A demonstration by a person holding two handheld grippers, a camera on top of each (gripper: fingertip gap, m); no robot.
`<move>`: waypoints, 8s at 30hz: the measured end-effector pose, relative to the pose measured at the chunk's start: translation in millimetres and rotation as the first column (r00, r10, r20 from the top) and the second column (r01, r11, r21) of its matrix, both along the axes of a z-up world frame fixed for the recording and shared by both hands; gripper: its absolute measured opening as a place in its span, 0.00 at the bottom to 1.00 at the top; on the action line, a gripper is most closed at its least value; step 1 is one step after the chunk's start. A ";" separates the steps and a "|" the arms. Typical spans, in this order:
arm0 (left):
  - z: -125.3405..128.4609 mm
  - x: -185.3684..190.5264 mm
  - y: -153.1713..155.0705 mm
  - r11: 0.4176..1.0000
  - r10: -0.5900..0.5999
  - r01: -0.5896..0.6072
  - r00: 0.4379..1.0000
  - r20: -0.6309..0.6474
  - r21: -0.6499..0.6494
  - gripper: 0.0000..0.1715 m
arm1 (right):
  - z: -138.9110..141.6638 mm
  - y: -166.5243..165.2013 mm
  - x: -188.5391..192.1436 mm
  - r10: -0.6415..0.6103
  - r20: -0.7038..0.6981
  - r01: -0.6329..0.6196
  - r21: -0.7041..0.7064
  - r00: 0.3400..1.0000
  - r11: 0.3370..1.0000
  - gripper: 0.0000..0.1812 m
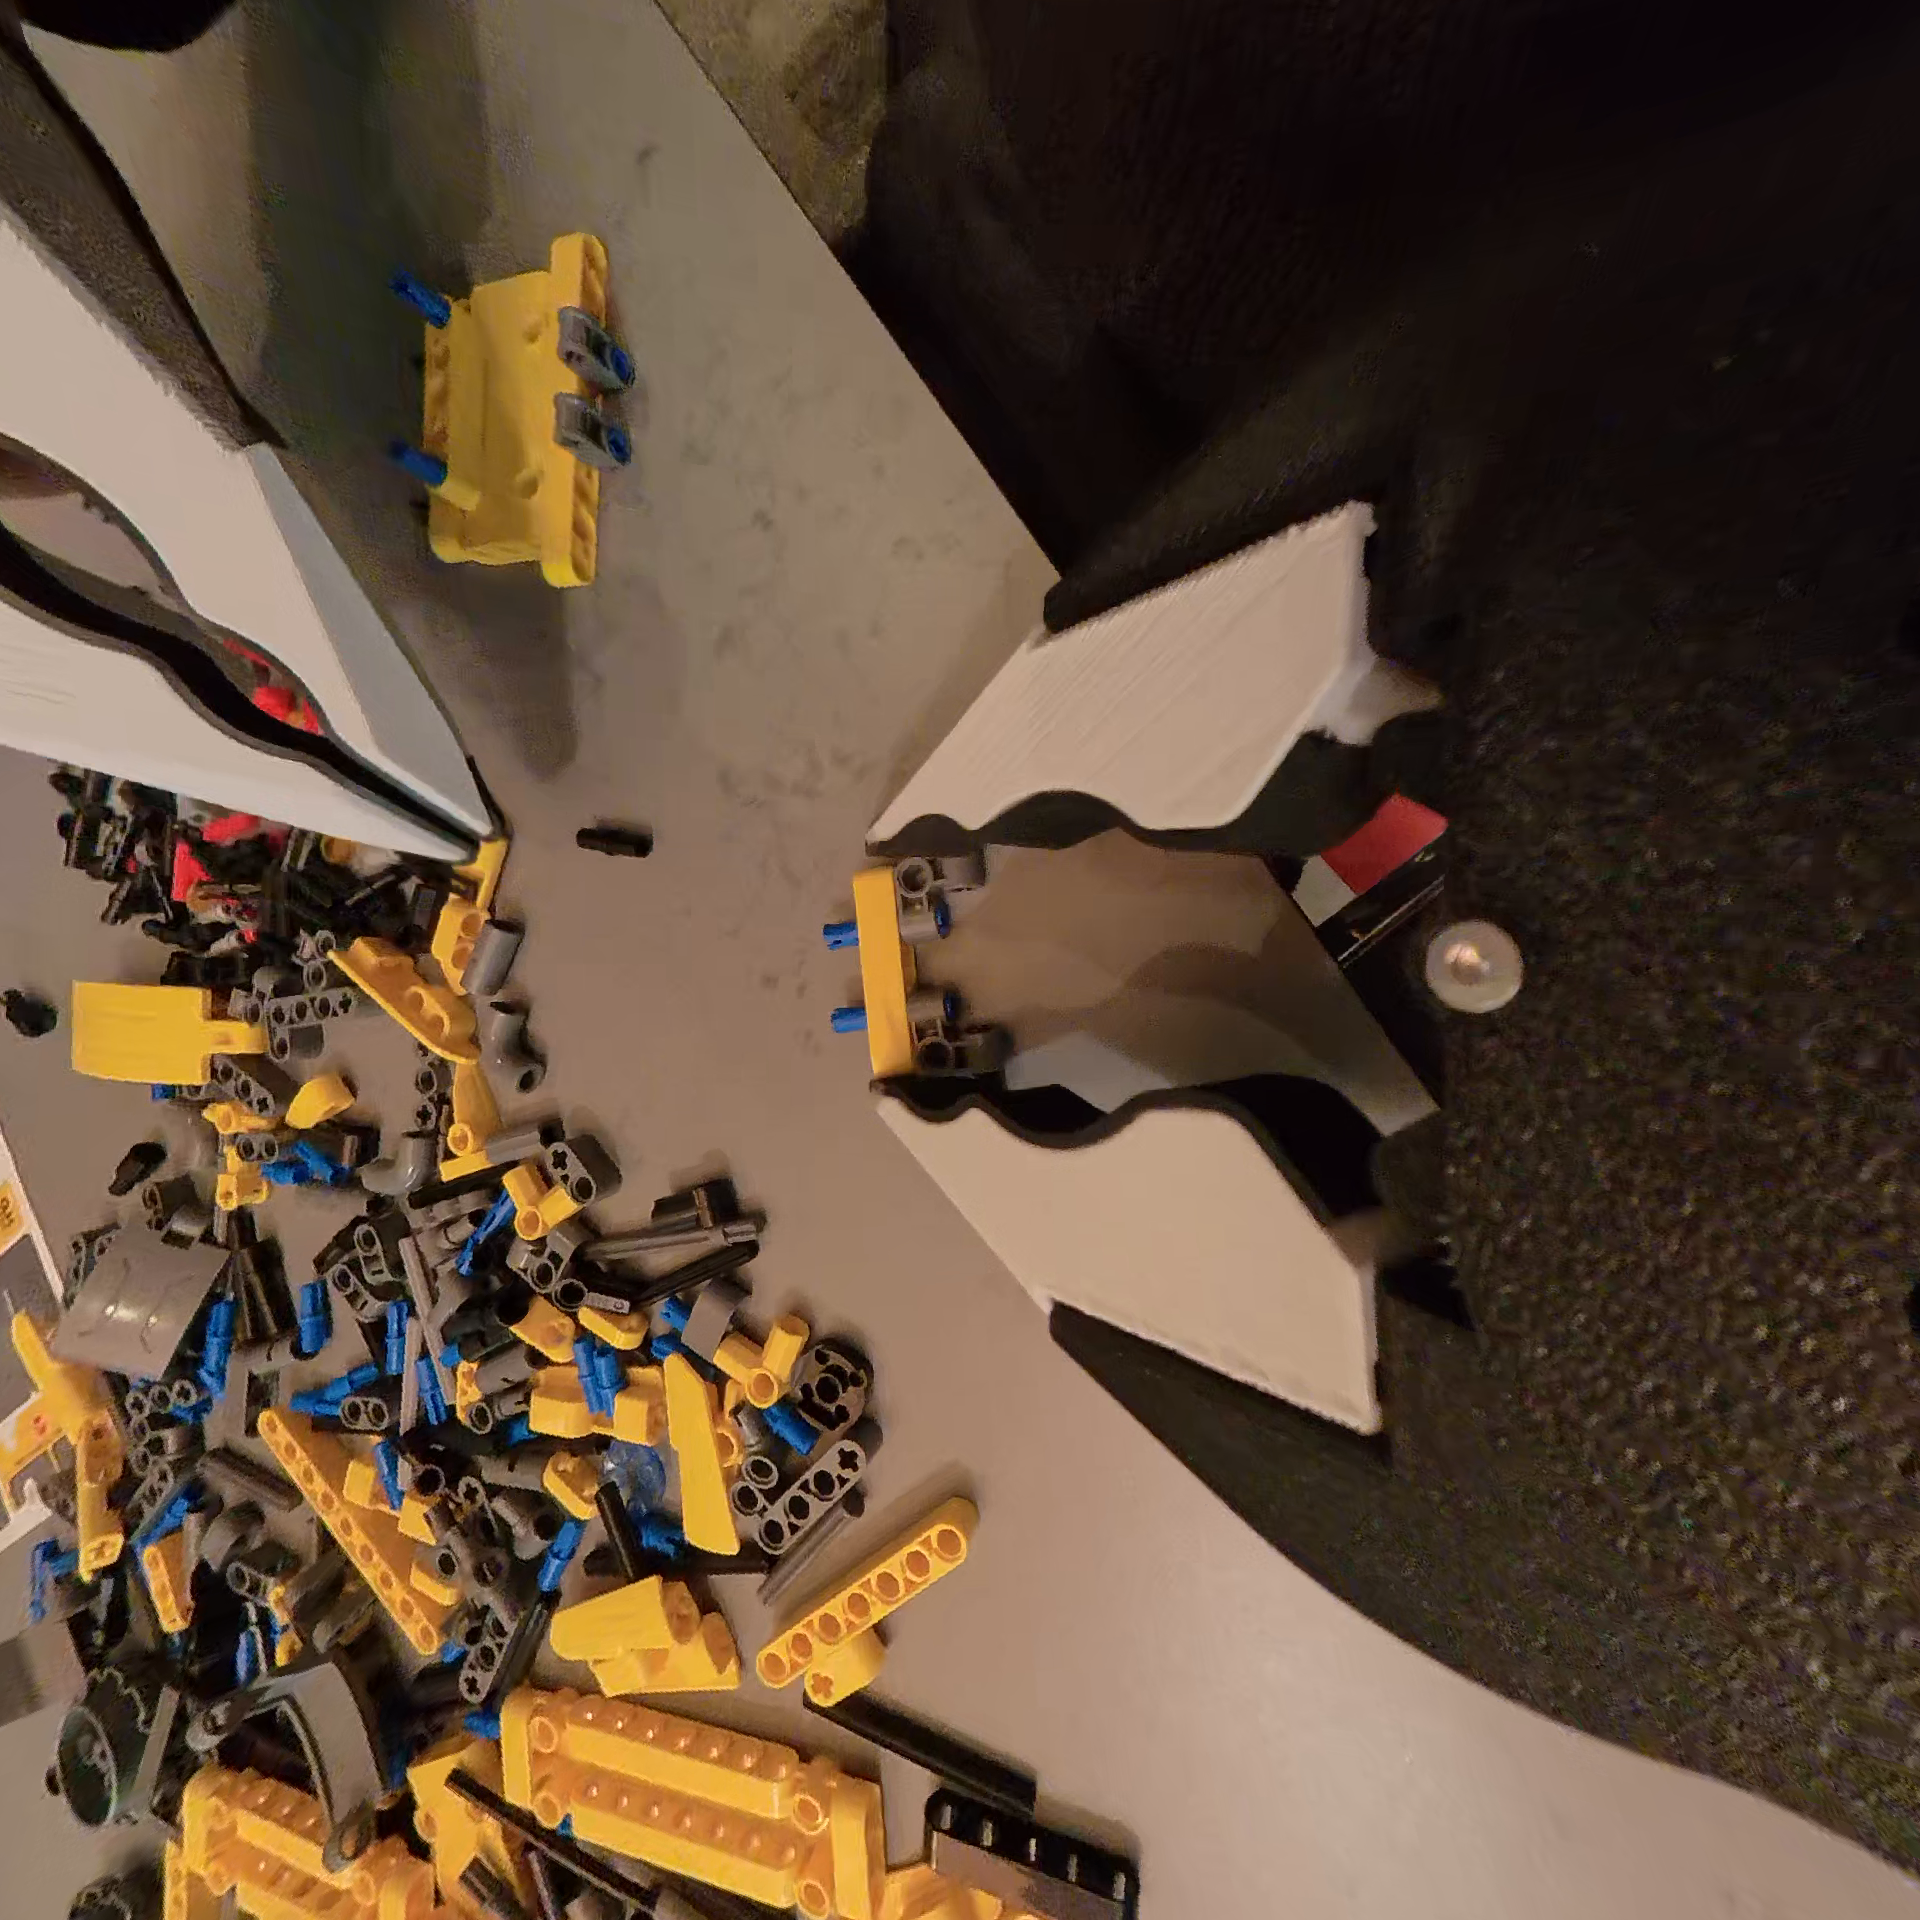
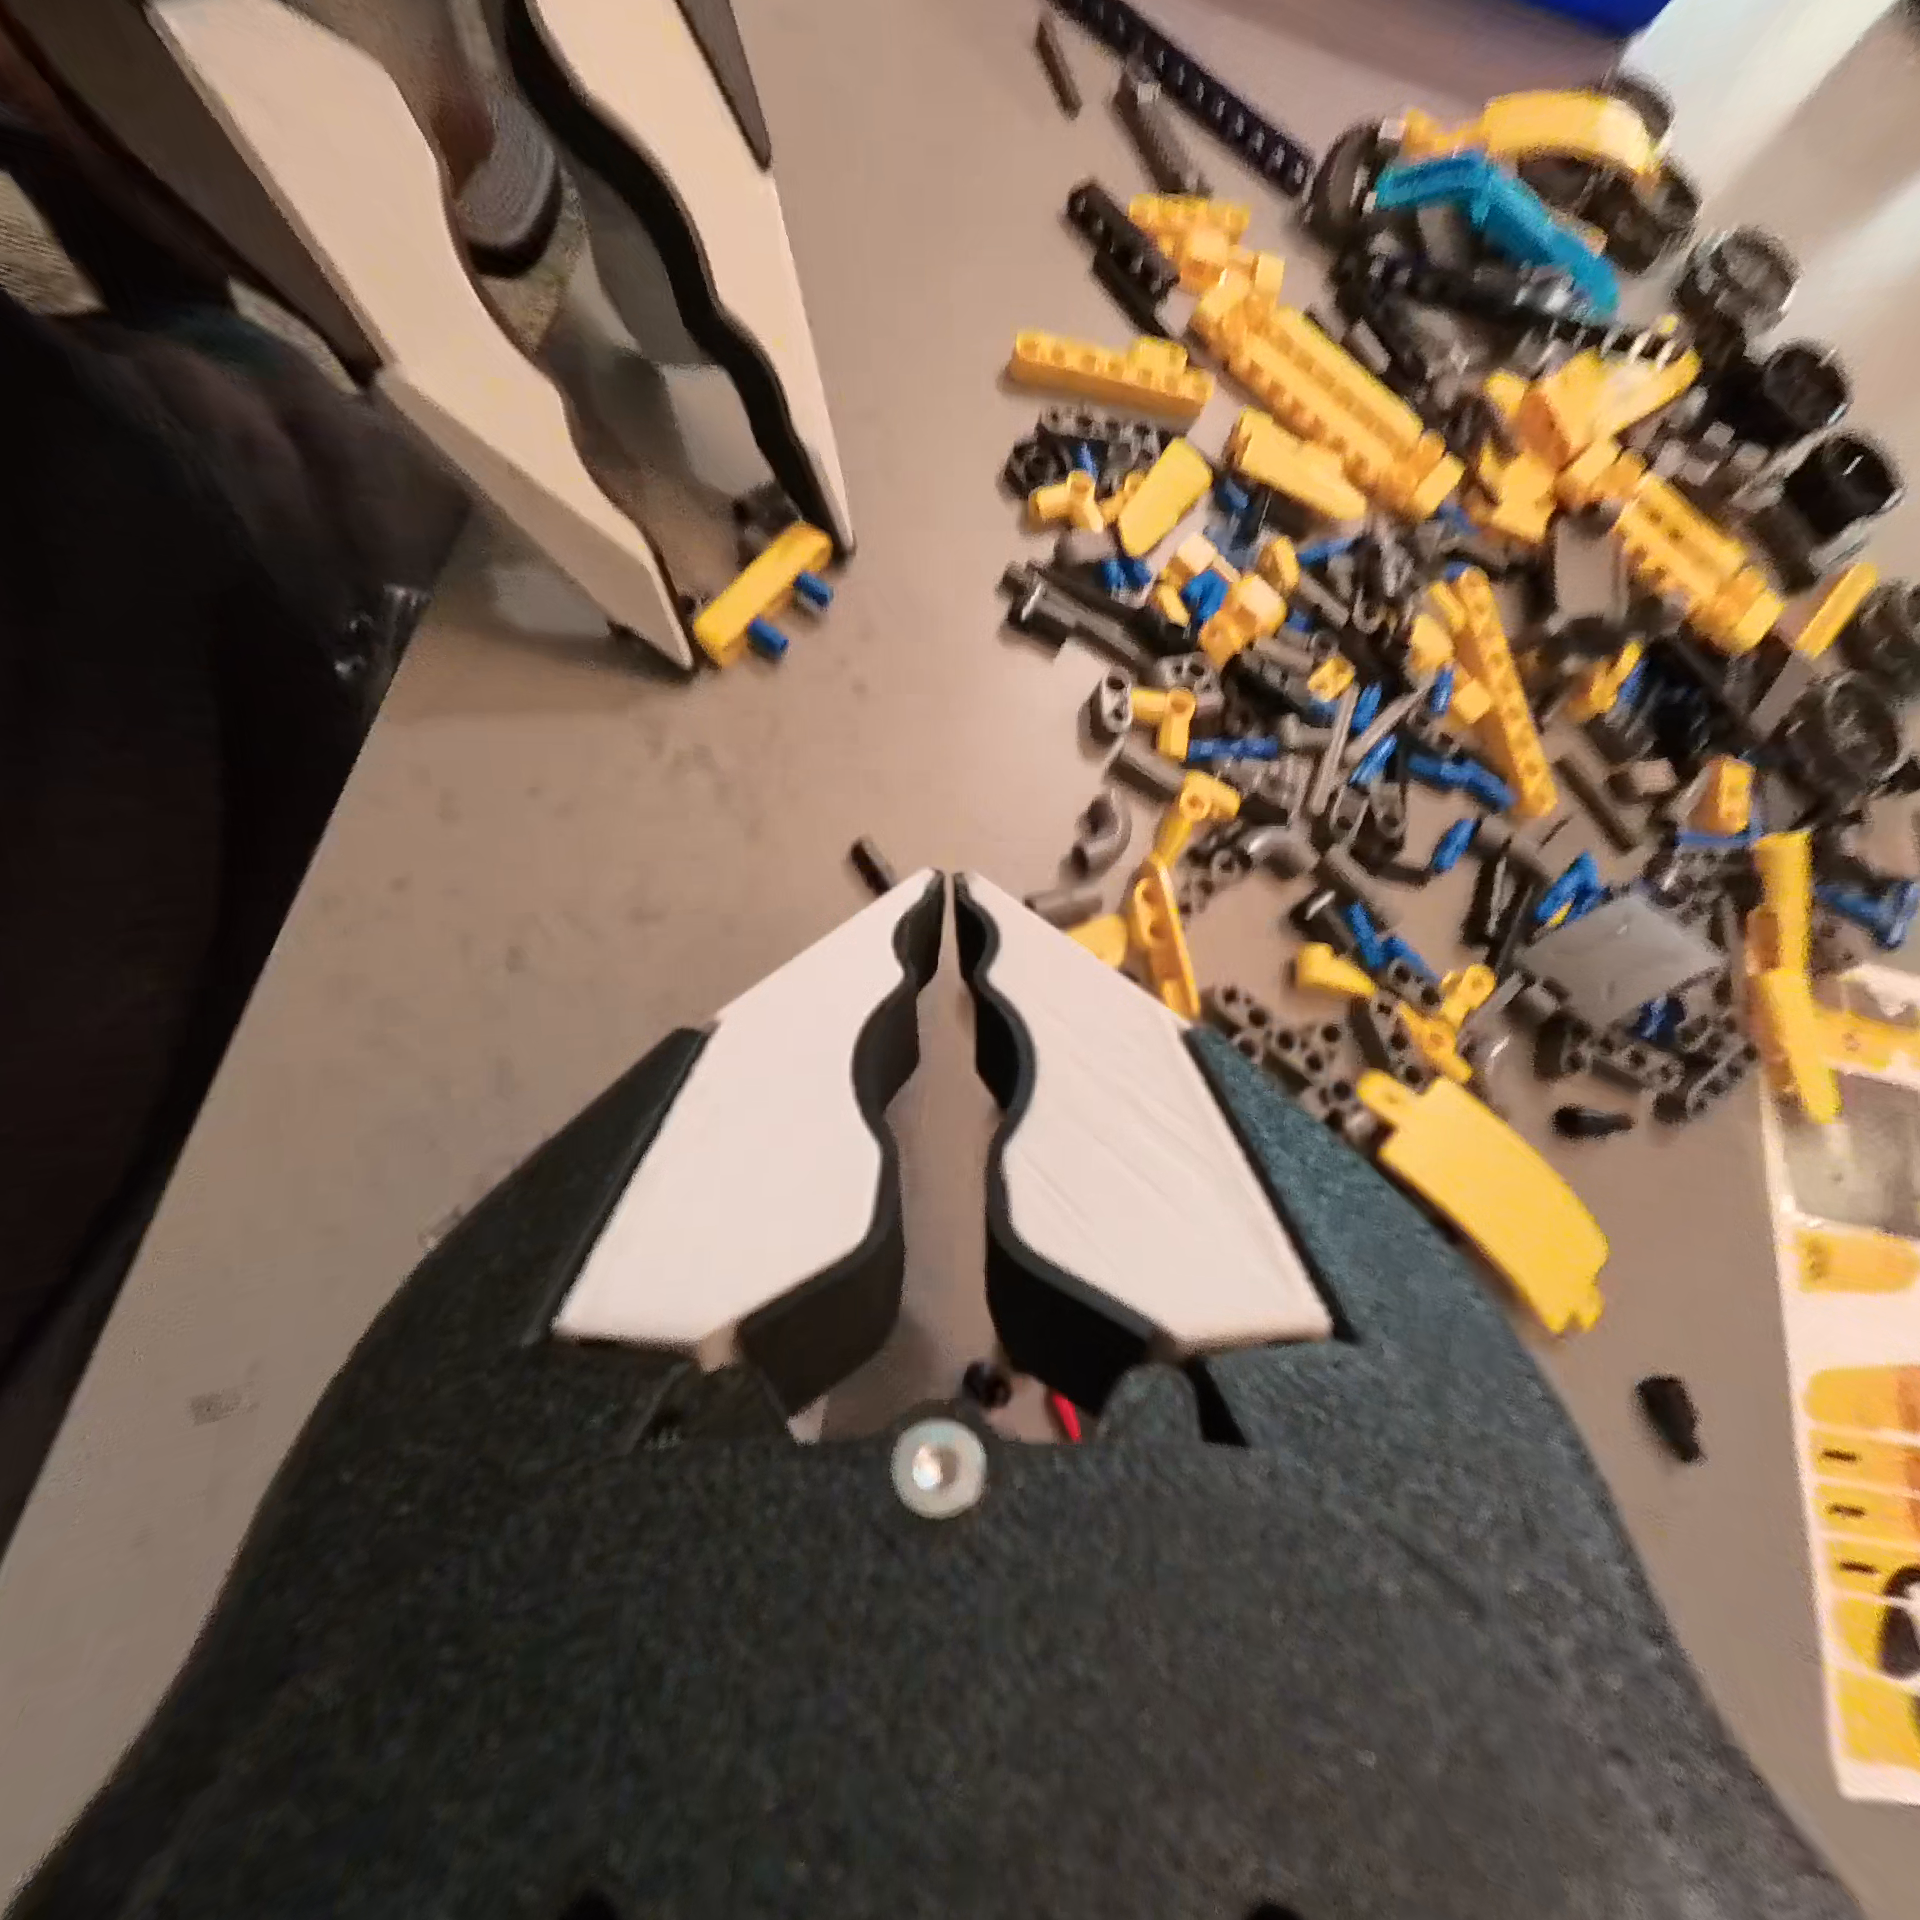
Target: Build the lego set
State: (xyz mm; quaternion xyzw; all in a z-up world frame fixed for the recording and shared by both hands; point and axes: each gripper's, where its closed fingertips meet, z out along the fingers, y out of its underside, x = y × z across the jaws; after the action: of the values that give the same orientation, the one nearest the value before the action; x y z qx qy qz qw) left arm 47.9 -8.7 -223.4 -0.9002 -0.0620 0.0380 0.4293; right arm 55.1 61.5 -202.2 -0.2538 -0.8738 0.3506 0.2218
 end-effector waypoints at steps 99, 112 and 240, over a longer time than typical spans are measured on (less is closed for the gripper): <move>-0.7 13.2 2.1 0.893 -0.443 0.439 0.896 -0.020 -0.103 0.26 | -21.8 -67.4 22.7 0.228 0.184 -0.213 -0.095 0.956 0.972 0.02; -0.5 16.6 1.6 0.863 -0.497 0.494 0.868 -0.002 -0.108 0.23 | -22.0 -66.7 23.3 0.224 0.186 -0.211 -0.087 0.957 0.974 0.02; 1.5 16.6 3.4 0.867 -0.495 0.496 0.868 0.034 -0.054 0.23 | -21.3 21.7 47.1 0.040 0.208 -0.022 -0.087 0.977 0.996 0.10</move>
State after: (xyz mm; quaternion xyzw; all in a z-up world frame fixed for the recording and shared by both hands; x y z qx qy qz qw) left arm 64.5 -5.2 -221.9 -0.8990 0.1679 -0.0801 0.3966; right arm 102.3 83.2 -223.5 -0.2847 -0.8805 0.3620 0.1120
